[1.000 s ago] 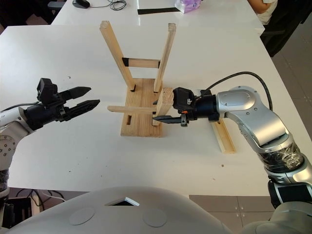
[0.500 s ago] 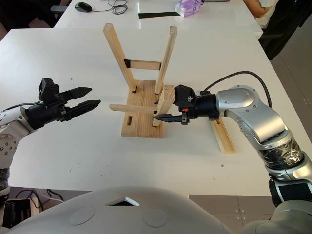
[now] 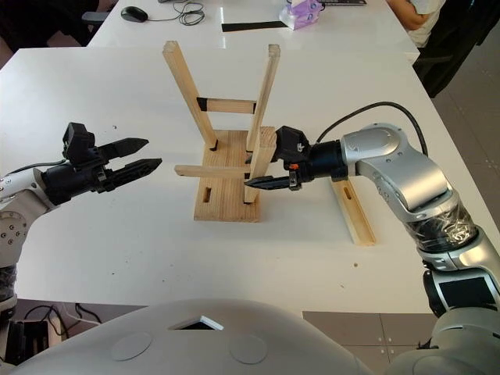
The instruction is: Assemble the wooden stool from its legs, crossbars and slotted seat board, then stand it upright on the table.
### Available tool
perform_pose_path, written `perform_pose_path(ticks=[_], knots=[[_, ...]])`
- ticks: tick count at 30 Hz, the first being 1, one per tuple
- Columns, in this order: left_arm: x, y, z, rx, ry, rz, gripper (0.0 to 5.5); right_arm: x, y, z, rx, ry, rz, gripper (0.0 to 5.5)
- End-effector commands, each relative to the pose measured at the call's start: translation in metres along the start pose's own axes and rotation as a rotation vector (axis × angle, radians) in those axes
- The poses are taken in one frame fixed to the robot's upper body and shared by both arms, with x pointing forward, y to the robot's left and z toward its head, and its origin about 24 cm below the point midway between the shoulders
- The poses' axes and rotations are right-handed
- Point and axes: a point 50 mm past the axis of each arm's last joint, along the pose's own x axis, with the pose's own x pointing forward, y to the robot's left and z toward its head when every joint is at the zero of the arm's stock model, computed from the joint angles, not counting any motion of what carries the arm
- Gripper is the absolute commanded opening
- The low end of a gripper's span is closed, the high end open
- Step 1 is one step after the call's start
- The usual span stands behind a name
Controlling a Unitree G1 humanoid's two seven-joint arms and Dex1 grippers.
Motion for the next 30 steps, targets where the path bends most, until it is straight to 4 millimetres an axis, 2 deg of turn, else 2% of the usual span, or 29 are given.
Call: perform_pose_path(ticks=[1,6,10,15,18,21,26,30], knots=[[0.000,-0.001,0.001,-0.005,-0.009,0.006,3.59,0.016,0.046,-0.078,0.239,0.305,0.121,2.00],[0.000,0.000,0.001,-0.007,-0.007,0.010,3.59,0.015,0.048,-0.080,0.286,0.293,0.124,2.00],[-0.001,0.002,0.003,-0.009,-0.012,0.014,3.59,0.013,0.028,-0.078,0.374,0.242,0.074,2.00],[-0.001,0.007,0.006,-0.020,-0.029,0.035,3.59,0.024,0.011,-0.086,0.410,0.249,0.074,2.00],[-0.001,0.009,0.007,-0.024,-0.030,0.035,3.59,0.030,0.016,-0.098,0.424,0.292,0.104,2.00],[-0.003,0.009,0.007,-0.033,-0.033,0.041,3.59,0.029,0.032,-0.109,0.427,0.335,0.148,2.00],[-0.007,0.009,0.004,-0.042,-0.038,0.064,3.59,0.023,0.043,-0.103,0.349,0.355,0.181,2.00],[-0.008,0.008,0.003,-0.048,-0.048,0.079,3.59,0.027,0.048,-0.102,0.285,0.388,0.221,2.00]])
